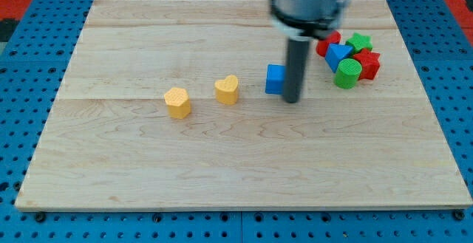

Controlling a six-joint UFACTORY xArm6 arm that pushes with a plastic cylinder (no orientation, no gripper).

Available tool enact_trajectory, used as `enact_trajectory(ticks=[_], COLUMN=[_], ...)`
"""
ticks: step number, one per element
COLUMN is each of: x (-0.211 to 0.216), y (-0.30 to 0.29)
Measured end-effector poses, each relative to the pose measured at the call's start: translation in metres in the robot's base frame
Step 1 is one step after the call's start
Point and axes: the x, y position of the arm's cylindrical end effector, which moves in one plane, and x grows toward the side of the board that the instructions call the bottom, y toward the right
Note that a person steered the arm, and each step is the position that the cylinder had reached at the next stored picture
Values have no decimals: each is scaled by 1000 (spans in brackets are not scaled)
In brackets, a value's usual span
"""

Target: Place the blue cube to parallel left of the triangle

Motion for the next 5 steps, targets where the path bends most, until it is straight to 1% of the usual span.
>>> enact_trajectory(ticks=[1, 2, 3, 4, 5], x=[-5, 4, 13, -1, -30], y=[53, 28, -28, -65, -70])
